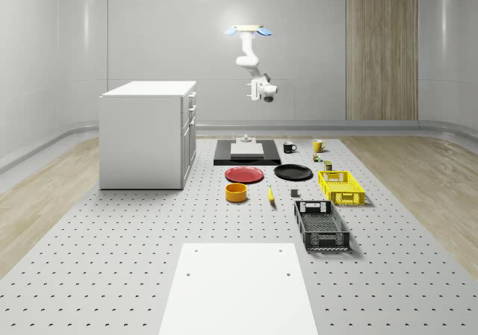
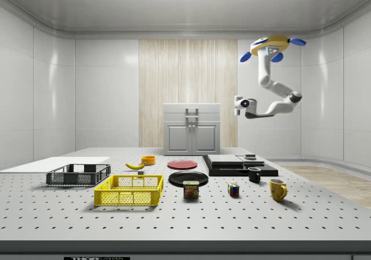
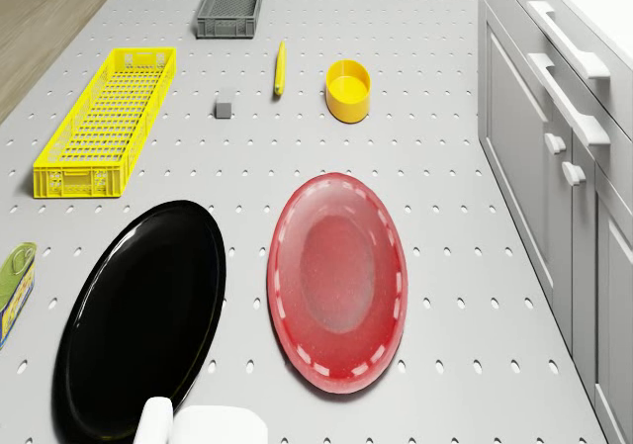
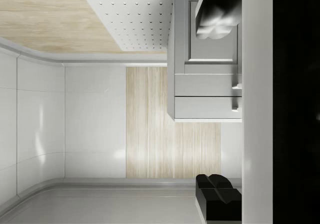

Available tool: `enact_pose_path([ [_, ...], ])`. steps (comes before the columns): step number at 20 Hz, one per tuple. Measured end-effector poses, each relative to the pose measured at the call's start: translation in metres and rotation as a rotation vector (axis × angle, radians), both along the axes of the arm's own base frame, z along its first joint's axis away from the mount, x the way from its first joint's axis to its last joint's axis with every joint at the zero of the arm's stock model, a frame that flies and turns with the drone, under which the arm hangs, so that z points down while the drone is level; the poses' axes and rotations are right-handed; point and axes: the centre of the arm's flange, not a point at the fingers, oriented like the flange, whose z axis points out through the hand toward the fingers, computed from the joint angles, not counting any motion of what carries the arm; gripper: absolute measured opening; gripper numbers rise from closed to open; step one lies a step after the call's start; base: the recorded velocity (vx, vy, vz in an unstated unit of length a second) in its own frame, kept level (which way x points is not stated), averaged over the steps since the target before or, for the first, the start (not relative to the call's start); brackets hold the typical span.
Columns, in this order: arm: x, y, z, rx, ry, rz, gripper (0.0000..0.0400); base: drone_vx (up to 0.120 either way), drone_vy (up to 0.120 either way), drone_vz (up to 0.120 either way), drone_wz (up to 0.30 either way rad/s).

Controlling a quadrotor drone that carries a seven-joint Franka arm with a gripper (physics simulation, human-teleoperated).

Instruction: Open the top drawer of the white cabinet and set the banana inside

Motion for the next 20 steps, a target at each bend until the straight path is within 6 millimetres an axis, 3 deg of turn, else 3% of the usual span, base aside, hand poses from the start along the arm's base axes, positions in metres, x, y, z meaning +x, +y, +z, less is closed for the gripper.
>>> enact_pose_path([
  [20, 0.0000, -0.0001, -0.0001, 0.000, 0.000, 0.000, 0.0400, 0.120, -0.004, 0.000, 0.000],
])
